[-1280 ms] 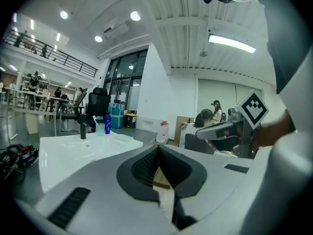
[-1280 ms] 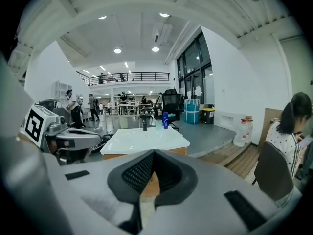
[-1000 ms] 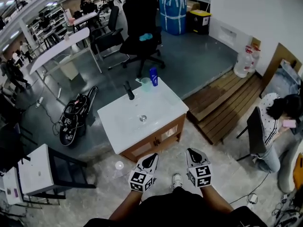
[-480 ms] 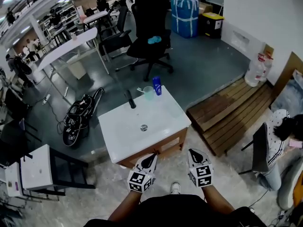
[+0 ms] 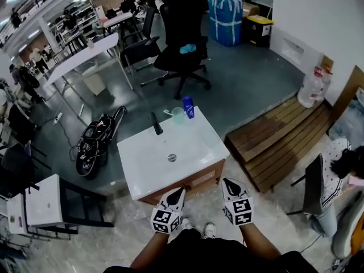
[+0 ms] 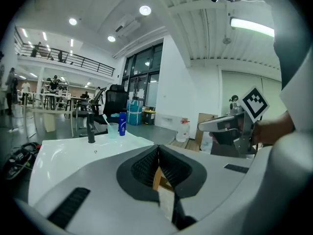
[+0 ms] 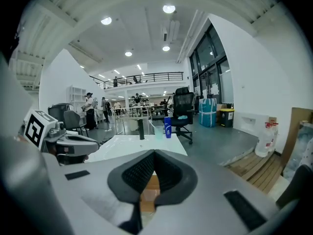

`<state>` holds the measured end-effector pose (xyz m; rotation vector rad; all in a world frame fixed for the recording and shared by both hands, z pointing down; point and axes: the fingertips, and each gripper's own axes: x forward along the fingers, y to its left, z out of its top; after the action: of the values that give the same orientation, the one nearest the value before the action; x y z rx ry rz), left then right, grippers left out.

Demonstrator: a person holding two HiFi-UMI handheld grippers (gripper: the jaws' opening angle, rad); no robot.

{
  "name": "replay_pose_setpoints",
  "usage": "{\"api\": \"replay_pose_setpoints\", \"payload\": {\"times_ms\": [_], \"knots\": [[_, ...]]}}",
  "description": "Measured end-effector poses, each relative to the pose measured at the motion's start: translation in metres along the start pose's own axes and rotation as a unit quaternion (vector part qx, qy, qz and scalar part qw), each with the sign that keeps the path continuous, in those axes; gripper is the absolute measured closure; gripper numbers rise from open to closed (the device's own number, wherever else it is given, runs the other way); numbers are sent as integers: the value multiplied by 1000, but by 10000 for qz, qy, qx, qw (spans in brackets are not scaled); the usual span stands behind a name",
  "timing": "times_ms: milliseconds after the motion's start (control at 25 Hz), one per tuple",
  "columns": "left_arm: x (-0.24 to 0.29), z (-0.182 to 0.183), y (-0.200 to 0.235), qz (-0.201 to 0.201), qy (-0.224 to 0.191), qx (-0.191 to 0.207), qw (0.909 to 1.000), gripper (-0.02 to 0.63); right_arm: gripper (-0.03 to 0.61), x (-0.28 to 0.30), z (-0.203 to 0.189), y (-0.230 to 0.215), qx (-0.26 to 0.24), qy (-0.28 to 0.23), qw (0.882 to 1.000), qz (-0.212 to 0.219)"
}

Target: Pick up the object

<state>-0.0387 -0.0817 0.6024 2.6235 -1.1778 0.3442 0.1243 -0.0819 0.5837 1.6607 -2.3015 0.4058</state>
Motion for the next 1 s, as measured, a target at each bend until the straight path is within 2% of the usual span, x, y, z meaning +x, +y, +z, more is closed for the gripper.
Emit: {"api": "replay_pose_setpoints", "payload": {"times_ms": [360,680,880,1000], "knots": [[15,7,34,121,-112,-158,9997,595,560,42,8,-6,140,9,9999,10],[51,31,90,272,-177,-166,9993,595,560,108,37,-4,186,-35,9998,50],[70,54,118,191,-330,-8,9993,595,560,147,50,-6,145,-36,9999,10],[74,54,133,120,-321,50,9994,595,560,162,50,-6,68,-13,10000,20]]}}
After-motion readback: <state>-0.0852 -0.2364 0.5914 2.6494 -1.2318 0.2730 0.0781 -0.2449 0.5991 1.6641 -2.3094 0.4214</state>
